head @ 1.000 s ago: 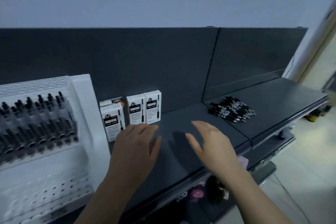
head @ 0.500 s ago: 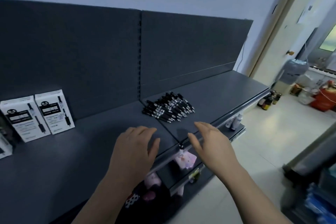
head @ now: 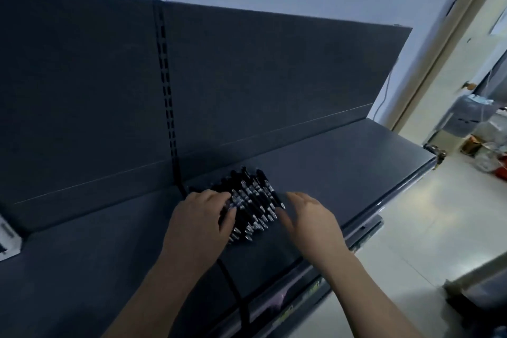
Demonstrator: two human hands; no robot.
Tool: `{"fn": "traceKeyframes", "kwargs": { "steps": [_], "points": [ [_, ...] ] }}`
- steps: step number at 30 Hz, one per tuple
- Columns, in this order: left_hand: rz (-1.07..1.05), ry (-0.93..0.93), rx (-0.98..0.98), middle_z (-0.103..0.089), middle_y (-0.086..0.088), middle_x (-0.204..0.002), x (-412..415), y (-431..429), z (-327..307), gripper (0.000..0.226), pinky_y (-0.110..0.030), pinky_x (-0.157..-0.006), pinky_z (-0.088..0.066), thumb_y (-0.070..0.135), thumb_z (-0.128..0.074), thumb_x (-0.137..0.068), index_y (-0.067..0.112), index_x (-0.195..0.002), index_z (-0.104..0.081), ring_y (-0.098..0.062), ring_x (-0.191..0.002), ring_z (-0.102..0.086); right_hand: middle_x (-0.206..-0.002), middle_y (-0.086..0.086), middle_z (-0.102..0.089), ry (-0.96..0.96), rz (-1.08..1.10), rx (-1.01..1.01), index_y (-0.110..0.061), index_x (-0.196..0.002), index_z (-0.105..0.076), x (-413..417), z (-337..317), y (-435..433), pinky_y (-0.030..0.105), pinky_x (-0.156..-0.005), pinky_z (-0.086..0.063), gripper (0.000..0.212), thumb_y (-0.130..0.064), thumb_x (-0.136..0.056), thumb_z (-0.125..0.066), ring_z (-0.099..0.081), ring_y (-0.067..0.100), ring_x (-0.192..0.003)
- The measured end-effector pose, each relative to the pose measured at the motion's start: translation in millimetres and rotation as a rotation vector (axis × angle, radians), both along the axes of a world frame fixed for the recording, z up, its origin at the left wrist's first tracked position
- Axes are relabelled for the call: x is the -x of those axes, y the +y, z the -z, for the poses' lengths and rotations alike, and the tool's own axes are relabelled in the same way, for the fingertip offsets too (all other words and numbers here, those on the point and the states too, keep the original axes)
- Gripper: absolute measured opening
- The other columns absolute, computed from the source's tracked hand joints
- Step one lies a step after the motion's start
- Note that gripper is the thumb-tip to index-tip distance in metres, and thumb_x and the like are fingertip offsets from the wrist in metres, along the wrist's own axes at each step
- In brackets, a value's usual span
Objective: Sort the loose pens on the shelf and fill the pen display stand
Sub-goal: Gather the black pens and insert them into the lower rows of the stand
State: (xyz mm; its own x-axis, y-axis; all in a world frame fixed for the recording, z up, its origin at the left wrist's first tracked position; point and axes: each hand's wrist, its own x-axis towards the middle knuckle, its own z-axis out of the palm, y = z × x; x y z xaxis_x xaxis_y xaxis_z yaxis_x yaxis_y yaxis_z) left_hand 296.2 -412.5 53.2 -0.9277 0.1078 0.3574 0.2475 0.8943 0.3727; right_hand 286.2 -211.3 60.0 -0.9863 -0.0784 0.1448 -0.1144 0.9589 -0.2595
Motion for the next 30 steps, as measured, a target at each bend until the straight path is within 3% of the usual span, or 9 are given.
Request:
{"fn": "traceKeyframes", "kwargs": {
  "steps": [10, 15, 20, 23, 26, 30],
  "points": [
    [-0.075, -0.159, -0.009, -0.054, 0.012, -0.129, 75, 25, 22, 0.043, -0.022, -0.096, -0.039, 0.043, -0.039, -0.098, 0.025, -0.136, -0.05, -0.009, -0.116, -0.047, -0.117, 0.003, -0.062, -0.139, -0.004, 0.055, -0.01, -0.115, -0.059, 96, 29, 21, 0.037, -0.084, -0.048, 0.042, -0.044, -0.097, -0.045, -0.058, 0.022, -0.107],
    [-0.216, -0.223, 0.051, -0.059, 0.005, -0.124, 89, 37, 45, 0.043, -0.028, -0.094, -0.044, 0.046, -0.047, -0.094, 0.02, -0.128, -0.058, -0.016, -0.112, -0.052, -0.095, -0.001, -0.054, -0.271, -0.065, 0.103, -0.016, -0.091, -0.051, 135, 50, 17, 0.031, -0.071, -0.042, 0.041, -0.057, -0.09, -0.048, -0.056, 0.022, -0.094],
    [-0.444, -0.224, 0.106, -0.063, -0.003, -0.118, 94, 49, 57, 0.047, -0.041, -0.086, -0.051, 0.049, -0.057, -0.087, 0.016, -0.118, -0.065, -0.027, -0.104, -0.058, -0.118, 0.004, -0.05, -0.306, -0.19, 0.144, -0.015, -0.122, -0.051, 163, 65, 14, 0.032, -0.096, -0.039, 0.061, -0.065, -0.086, -0.047, -0.045, 0.022, -0.116],
    [-0.613, -0.329, 0.11, -0.055, -0.007, -0.13, 91, 58, 55, 0.07, -0.05, -0.091, -0.047, 0.066, -0.03, -0.085, 0.019, -0.128, -0.057, -0.032, -0.113, -0.053, -0.124, 0.007, -0.045, -0.317, -0.265, 0.17, -0.013, -0.129, -0.046, 175, 69, 18, 0.031, -0.098, -0.039, 0.069, -0.067, -0.087, -0.045, -0.045, 0.024, -0.119],
    [-0.697, -0.444, 0.064, -0.029, -0.003, -0.15, 89, 71, 59, 0.092, -0.049, -0.108, -0.03, 0.077, -0.003, -0.073, 0.029, -0.145, -0.033, -0.029, -0.136, -0.028, -0.12, 0.008, -0.045, -0.315, -0.347, 0.146, -0.009, -0.124, -0.046, 184, 71, 20, 0.03, -0.088, -0.045, 0.067, -0.065, -0.088, -0.046, -0.053, 0.025, -0.108],
    [-0.728, -0.413, 0.011, -0.022, -0.002, -0.154, 90, 86, 68, 0.095, -0.047, -0.115, -0.02, 0.077, 0.0, -0.071, 0.027, -0.149, -0.022, -0.026, -0.142, -0.015, -0.104, 0.005, -0.056, -0.384, -0.366, 0.148, -0.009, -0.104, -0.051, 190, 69, 24, 0.029, -0.067, -0.041, 0.049, -0.056, -0.09, -0.05, -0.057, 0.023, -0.083]
  ]
}}
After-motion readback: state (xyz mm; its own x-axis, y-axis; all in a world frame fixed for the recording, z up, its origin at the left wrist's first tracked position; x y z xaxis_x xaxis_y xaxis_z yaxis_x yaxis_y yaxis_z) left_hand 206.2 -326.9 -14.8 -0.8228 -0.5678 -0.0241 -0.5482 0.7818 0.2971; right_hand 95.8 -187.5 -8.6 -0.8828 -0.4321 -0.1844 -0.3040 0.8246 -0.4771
